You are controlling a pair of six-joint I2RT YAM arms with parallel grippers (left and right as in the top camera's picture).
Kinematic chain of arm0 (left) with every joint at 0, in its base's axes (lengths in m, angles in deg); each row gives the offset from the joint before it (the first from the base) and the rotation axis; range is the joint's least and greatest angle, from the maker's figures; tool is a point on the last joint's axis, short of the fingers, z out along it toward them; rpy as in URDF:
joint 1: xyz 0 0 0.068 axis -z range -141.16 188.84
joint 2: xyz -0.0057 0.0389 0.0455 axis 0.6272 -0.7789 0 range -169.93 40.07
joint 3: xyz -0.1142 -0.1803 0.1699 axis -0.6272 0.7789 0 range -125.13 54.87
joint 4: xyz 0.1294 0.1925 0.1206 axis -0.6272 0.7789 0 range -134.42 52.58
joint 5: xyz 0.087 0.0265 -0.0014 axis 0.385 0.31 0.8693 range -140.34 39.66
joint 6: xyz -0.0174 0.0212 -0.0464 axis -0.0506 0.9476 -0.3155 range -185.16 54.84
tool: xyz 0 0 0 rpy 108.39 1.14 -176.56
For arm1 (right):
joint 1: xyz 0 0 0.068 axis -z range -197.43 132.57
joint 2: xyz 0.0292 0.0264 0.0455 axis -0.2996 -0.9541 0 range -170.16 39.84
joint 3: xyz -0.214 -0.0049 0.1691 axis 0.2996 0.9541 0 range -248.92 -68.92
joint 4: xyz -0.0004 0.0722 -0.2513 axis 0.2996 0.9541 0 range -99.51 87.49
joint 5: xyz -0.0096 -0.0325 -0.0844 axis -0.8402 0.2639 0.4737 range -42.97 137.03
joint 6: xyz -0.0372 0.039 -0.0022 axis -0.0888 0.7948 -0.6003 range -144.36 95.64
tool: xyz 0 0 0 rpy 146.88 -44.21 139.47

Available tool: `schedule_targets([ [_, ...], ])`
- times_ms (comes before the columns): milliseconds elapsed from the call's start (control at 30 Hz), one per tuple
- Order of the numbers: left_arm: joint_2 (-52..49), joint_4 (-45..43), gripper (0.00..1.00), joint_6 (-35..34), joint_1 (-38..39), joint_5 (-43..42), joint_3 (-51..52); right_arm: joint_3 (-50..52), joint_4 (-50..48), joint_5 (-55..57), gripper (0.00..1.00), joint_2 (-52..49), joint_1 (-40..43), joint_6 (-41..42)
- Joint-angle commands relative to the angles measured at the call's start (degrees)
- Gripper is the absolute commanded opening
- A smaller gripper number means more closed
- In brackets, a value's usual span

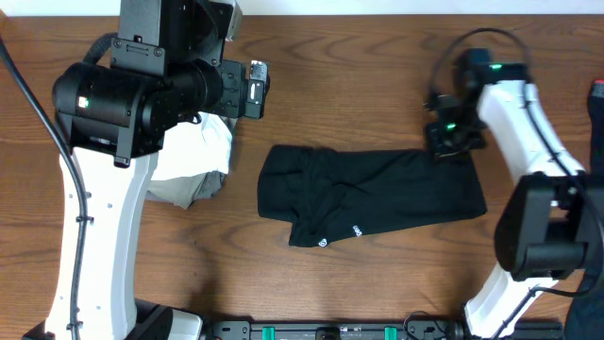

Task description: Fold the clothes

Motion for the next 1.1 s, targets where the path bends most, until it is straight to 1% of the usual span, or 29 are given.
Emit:
schedule_targets([
  [0, -0.1, 0.0, 0.98, 0.5, -0.3, 0.7, -0.5, 2.5, -0.5, 0.6, 0.02, 0.6, -4.5, 2.1],
  [167, -0.1, 0.1, 0.98, 0.5, -0.3, 0.7, -0.5, 7.5, -4.2, 0.5, 0.02, 0.6, -9.7, 4.7],
  [233, -0.1, 0.1, 0.98, 0.5, -0.3, 0.7, -0.5, 9.0, -5.3, -1.3, 0.02, 0.6, -10.9, 4.7],
  [267, -0.1, 0.1, 0.98, 0.5, -0.3, 0.7, -0.5, 9.8, -6.0, -2.0, 0.05, 0.6, -11.6, 4.7],
  [300, -0.1, 0.0, 0.98, 0.5, -0.3, 0.7, -0.5, 10.2, -6.6, -2.5, 0.13, 0.6, -12.1, 4.7],
  [333, -0.1, 0.0, 0.98, 0.5, -0.3, 0.7, -0.5, 10.2, -6.9, -3.5, 0.25, 0.6, -12.6, 4.1],
  [400, -0.1, -0.2, 0.98, 0.5, -0.3, 0.7, -0.5, 10.0, -7.7, -7.7, 0.36, 1.0, -13.0, 1.6],
  [467, -0.1, -0.4, 0.98, 0.5, -0.3, 0.7, -0.5, 9.1, -8.0, -11.1, 0.4, 1.5, -12.8, -0.5],
  [633, -0.2, -0.3, 0.98, 0.5, -0.3, 0.7, -0.5, 7.0, -8.6, -11.6, 0.41, 5.1, -9.8, -1.0],
  [700, -0.3, 0.0, 0.98, 0.5, -0.3, 0.8, -0.5, 7.0, -9.5, -9.0, 0.49, 6.4, -7.1, 3.2],
  [733, -0.3, 0.1, 0.98, 0.5, -0.3, 1.0, -0.4, 7.0, -9.8, -8.1, 0.5, 6.6, -5.9, 4.9],
  [767, -0.4, 0.3, 0.98, 0.5, -0.3, 1.4, -0.3, 7.0, -10.0, -7.9, 0.5, 6.6, -4.3, 6.4],
  [800, -0.4, 0.3, 0.98, 0.5, -0.3, 2.1, -0.1, 7.1, -10.1, -7.9, 0.47, 6.6, -2.6, 7.8],
  [900, -0.5, 0.9, 0.98, 0.5, -0.3, 2.2, 0.2, 8.0, -9.9, -7.7, 0.27, 5.7, 1.1, 11.2],
  [933, -0.6, 1.2, 0.98, 0.5, -0.3, 2.2, 0.2, 8.6, -9.9, -7.8, 0.23, 5.6, 1.6, 11.9],
  [1000, -0.7, 1.6, 0.98, 0.5, -0.3, 2.2, 0.2, 10.5, -9.7, -8.0, 0.18, 5.1, 1.9, 12.4],
  [1067, -0.8, 1.8, 0.98, 0.5, -0.3, 2.2, 0.2, 13.1, -10.4, -9.6, 0.17, 5.1, 1.0, 12.4],
])
